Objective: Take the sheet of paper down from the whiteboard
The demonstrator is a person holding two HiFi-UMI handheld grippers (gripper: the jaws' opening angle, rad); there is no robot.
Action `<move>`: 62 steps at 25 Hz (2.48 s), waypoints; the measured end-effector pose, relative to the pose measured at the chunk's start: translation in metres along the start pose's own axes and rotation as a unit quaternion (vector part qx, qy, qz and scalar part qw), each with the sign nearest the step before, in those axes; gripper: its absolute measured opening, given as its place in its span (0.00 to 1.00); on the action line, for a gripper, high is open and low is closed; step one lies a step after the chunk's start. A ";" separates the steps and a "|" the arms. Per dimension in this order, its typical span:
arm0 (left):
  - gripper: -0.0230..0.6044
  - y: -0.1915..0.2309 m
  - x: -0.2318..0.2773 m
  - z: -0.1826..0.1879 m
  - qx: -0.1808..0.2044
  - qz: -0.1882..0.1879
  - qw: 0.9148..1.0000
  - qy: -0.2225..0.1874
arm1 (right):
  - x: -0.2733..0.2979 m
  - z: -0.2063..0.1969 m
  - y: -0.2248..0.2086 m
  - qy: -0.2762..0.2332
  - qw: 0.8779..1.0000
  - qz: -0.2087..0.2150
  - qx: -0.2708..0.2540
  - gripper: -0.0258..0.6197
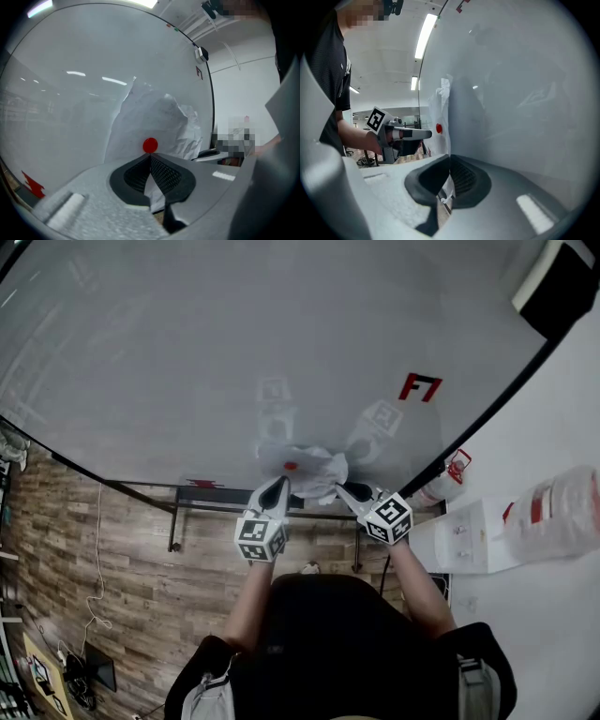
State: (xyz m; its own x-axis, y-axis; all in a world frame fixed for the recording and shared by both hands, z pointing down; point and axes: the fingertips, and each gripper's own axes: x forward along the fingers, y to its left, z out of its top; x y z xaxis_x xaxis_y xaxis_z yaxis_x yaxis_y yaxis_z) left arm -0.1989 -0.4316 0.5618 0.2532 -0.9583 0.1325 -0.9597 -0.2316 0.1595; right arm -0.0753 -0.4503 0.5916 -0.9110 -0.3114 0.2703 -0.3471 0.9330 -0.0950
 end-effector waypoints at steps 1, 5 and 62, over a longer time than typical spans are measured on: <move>0.06 0.000 0.000 0.002 0.004 0.002 1.000 -0.001 | 0.000 0.000 0.001 0.000 1.000 0.001 0.001 0.05; 0.06 -0.002 0.002 0.009 0.018 0.010 1.000 -0.016 | 0.000 0.000 0.002 0.000 1.000 0.004 0.003 0.05; 0.24 -0.010 -0.017 0.012 -0.006 0.159 0.987 -0.030 | -0.005 0.001 0.017 -0.023 0.996 0.068 0.048 0.05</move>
State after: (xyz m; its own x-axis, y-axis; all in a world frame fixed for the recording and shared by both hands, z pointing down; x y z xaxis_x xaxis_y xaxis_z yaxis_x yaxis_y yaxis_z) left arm -0.1954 -0.4153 0.5465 -0.0678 -0.9906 0.1189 -0.9879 0.0833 0.1306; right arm -0.0766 -0.4332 0.5876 -0.9597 -0.1929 0.2045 -0.2371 0.9462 -0.2200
